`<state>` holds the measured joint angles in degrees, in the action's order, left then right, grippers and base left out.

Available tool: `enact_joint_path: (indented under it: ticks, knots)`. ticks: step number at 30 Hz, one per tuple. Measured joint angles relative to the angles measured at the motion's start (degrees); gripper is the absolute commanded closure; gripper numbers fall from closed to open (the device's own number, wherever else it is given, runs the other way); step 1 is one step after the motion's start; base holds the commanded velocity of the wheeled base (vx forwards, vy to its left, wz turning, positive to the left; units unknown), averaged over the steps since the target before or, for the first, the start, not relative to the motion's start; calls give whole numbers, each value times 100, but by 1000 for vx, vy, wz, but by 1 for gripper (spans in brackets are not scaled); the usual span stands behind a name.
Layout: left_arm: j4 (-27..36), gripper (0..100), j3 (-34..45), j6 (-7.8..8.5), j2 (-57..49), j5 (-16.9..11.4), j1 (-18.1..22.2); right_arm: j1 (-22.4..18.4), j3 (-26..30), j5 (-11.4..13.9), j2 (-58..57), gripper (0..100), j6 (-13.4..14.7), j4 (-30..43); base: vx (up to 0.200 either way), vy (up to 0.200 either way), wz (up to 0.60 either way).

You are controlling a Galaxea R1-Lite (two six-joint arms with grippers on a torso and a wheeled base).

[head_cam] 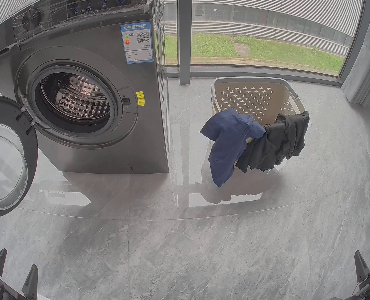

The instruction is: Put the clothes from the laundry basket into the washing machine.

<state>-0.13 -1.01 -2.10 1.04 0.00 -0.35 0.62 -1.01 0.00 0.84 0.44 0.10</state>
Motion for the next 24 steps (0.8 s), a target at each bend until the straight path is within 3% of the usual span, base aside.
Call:
enact_joint_path:
  ticks: [4, 13, 24]
  knots:
    - [-2, 0, 0, -6, 0, 0, -2, 0, 0, 0, 0, 0, 0, 0, 200, 0, 0]
    - [-2, 0, 0, -6, 0, 0, 0, 1, 0, 0, 1, 0, 0, 0, 0, 0, 0]
    - [-2, 0, 0, -6, 0, 0, 0, 1, 0, 5, 4, 0, 0, -2, 0, -200, 0]
